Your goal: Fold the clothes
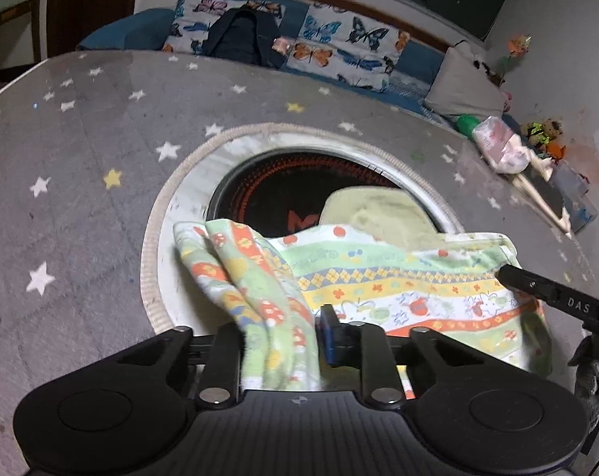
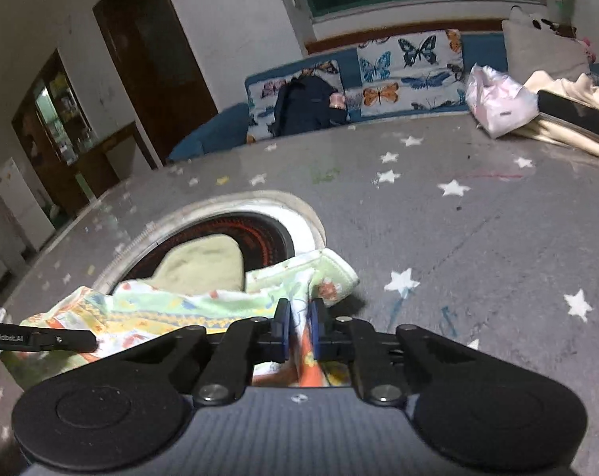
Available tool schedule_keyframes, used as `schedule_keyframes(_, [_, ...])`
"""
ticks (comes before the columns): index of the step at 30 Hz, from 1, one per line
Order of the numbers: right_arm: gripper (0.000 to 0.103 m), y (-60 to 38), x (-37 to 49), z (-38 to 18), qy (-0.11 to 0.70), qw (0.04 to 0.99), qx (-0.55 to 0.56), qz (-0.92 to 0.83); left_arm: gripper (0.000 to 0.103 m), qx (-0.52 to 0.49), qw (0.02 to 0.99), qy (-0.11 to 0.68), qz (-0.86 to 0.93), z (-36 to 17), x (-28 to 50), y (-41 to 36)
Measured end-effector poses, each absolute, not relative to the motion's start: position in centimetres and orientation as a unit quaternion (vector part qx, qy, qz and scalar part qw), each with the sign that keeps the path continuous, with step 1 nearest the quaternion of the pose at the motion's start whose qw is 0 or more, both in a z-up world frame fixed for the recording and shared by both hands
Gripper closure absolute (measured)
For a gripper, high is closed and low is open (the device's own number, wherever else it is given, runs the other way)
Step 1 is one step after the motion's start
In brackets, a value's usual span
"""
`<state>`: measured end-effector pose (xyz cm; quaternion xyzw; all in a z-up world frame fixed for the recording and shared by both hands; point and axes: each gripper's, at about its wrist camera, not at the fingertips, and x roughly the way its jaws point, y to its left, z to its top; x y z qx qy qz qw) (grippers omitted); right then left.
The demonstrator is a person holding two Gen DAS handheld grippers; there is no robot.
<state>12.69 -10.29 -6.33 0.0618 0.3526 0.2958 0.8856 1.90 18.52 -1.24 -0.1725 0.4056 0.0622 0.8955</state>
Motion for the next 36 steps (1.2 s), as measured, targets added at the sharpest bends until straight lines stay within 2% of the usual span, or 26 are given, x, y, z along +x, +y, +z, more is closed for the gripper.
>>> schedule_keyframes(3, [0.094, -11.0, 11.5, -4.8, 0.335, 0.89, 0.066, 0.302, 0.088, -0.156, 0.905, 0.393, 0.054, 0.0, 1.9, 17.8])
schedule_keyframes(18, [0.095, -15.6, 7.6, 2.3, 0.269, 0.924, 0.031, 0.269, 0.088, -0.071, 0.929, 0.362, -0.009, 4.3, 3.2, 9.8])
schedule_keyframes(36, [0.095, -22.1, 5.2, 7.0, 0.208, 0.955, 0.027, 0.212, 0.088, 0.0, 0.946, 0.319, -0.05, 8.8, 4.7, 2.6])
